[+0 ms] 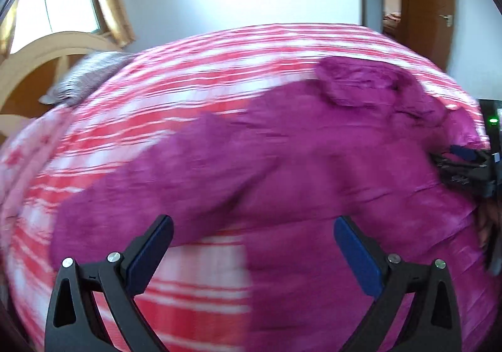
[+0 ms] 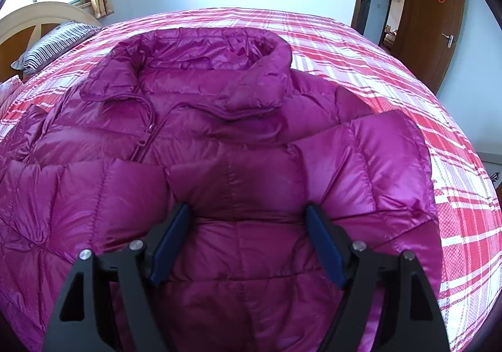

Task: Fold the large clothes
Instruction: 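Move the left tool to the other sleeve cuff and close on it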

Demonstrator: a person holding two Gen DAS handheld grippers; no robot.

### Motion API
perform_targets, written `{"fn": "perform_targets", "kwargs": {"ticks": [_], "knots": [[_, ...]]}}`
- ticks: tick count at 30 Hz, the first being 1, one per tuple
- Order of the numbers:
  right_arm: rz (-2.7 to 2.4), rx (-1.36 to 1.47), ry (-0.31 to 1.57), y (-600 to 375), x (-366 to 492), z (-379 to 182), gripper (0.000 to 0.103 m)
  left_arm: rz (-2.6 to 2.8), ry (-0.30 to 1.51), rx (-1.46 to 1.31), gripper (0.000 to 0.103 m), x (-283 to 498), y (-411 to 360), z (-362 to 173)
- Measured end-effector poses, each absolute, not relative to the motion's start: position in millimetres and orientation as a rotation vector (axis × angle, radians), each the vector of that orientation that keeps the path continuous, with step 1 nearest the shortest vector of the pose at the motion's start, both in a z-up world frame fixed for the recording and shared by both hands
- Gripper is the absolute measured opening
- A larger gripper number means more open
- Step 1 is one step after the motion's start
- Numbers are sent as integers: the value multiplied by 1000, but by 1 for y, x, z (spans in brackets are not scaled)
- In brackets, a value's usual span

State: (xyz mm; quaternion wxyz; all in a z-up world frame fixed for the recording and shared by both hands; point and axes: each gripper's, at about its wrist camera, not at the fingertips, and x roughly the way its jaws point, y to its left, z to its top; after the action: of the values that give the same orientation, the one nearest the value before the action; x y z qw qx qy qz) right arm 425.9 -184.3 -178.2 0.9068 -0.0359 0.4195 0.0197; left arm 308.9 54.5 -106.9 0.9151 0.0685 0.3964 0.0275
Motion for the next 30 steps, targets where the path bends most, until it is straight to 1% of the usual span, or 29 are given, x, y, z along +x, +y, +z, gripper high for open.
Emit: {"fn": "perform_targets", "kwargs": {"ticks": [6,13,15,19,23,30], "knots": [[40,-77,866,-184,426,-178,80,263,823,112,102,280,160,-106],[37,-83,863,-184,425,-178,80,412,845,30,102,246,251,-119],[34,-84,860,-183,425,-177,80,429,861,-46,102,237,277,-126],[29,-93,858,-182,424,-177,80,428,860,-304,102,223,328,-140],[21,-103,855,-180,424,-177,80,412,802,-474,102,224,344,-144],[18,-110,849,-181,424,-177,80,358,751,-541,102,256,330,-140]]}}
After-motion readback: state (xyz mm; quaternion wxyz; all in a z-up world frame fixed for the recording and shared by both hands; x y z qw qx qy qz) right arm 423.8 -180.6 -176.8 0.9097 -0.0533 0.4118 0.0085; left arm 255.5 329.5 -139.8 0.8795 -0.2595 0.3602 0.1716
